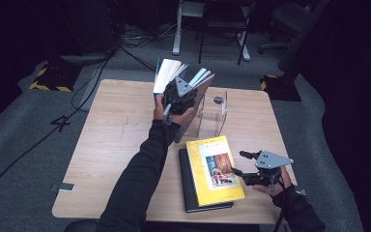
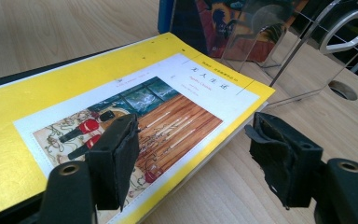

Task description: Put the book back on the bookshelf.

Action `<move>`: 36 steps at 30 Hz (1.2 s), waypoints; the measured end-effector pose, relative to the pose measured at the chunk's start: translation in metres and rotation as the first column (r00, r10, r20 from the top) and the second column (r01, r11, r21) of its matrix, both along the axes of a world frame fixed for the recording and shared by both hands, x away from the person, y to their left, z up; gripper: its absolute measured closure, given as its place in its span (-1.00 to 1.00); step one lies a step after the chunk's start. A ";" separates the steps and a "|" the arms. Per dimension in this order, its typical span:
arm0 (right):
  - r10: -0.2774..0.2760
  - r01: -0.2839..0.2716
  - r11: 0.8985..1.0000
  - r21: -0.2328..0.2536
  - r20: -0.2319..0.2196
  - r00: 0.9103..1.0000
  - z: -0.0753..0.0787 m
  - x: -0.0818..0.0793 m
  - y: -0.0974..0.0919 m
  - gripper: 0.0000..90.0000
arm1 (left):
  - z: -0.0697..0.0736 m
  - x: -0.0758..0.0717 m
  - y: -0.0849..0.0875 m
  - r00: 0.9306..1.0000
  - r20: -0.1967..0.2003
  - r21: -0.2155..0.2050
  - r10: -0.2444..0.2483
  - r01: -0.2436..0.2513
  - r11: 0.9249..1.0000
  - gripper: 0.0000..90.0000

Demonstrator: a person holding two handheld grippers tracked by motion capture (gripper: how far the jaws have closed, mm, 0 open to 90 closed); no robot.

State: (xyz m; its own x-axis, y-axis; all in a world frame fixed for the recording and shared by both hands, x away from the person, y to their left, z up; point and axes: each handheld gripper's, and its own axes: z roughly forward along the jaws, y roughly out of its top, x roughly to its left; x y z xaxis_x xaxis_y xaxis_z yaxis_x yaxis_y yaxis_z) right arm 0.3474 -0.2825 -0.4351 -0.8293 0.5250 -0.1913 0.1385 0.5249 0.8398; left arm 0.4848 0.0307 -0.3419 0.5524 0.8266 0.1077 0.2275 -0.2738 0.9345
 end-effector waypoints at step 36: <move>0.056 -0.057 0.998 -0.036 -0.031 0.998 -0.001 -0.004 0.000 -0.26 | 0.006 0.022 -0.013 0.990 0.050 -0.011 0.134 -0.133 0.991 0.61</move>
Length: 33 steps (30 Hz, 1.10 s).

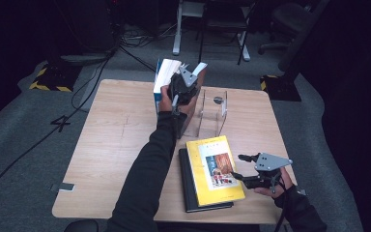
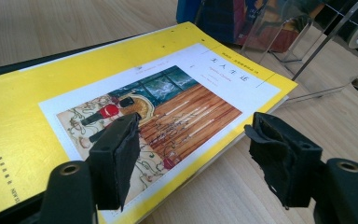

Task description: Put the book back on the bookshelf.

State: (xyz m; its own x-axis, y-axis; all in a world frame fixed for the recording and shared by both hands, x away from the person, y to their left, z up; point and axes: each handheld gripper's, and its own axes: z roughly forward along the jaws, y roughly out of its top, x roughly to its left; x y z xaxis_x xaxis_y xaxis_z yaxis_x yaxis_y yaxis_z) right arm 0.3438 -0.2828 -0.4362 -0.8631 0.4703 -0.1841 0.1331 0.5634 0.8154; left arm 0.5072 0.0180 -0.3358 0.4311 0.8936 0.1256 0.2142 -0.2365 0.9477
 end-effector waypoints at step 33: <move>-0.008 0.007 1.000 -0.030 -0.029 1.000 -0.004 0.002 0.004 -0.30 | 0.004 -0.043 0.037 0.995 0.026 0.051 -0.093 0.092 0.994 0.05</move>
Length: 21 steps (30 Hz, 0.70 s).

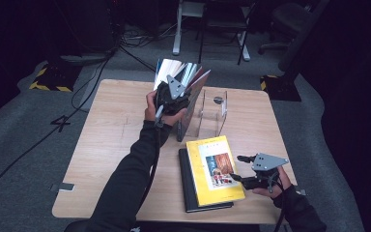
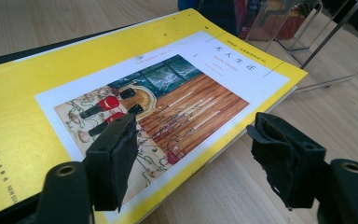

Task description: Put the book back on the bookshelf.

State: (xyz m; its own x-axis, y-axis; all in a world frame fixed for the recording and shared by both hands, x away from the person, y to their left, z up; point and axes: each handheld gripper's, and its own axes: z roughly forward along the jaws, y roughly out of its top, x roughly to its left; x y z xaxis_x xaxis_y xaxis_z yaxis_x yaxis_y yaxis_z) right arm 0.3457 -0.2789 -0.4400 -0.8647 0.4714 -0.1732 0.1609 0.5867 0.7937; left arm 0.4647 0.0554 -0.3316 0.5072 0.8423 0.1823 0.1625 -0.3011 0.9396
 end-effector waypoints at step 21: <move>-0.035 0.035 0.999 0.008 -0.039 0.999 -0.003 0.001 -0.002 -0.33 | 0.002 -0.050 0.028 0.986 -0.007 0.032 -0.167 0.167 0.985 -0.09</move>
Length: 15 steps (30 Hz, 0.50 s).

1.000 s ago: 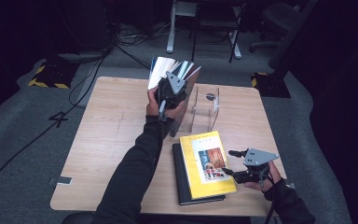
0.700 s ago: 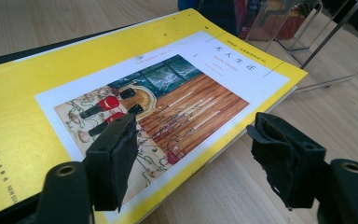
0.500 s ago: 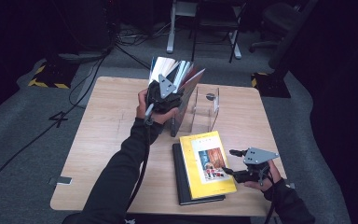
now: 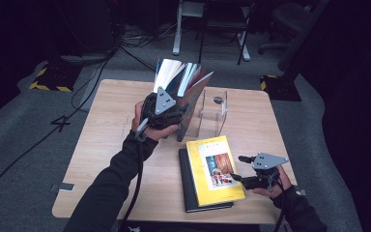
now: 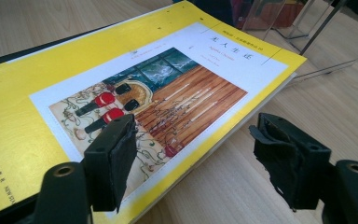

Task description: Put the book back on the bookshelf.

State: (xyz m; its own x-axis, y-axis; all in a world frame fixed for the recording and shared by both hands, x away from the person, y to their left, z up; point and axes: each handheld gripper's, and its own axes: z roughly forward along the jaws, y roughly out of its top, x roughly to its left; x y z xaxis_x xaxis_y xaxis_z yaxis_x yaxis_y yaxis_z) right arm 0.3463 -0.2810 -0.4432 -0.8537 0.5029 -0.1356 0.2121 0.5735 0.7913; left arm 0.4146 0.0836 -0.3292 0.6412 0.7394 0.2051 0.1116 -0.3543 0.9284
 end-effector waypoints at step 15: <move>-0.020 0.021 1.000 0.005 -0.039 0.999 -0.004 -0.001 -0.004 -0.37 | -0.043 -0.041 0.016 0.982 -0.131 0.019 -0.137 0.141 0.990 -0.19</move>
State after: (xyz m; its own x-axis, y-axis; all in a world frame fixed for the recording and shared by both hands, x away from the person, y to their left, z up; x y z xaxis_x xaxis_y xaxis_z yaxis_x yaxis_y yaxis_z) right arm 0.3449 -0.2846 -0.4471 -0.8477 0.5209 -0.1000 0.2544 0.5647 0.7851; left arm 0.3734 0.0992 -0.3723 0.7597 0.6364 0.1331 0.1781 -0.4006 0.8988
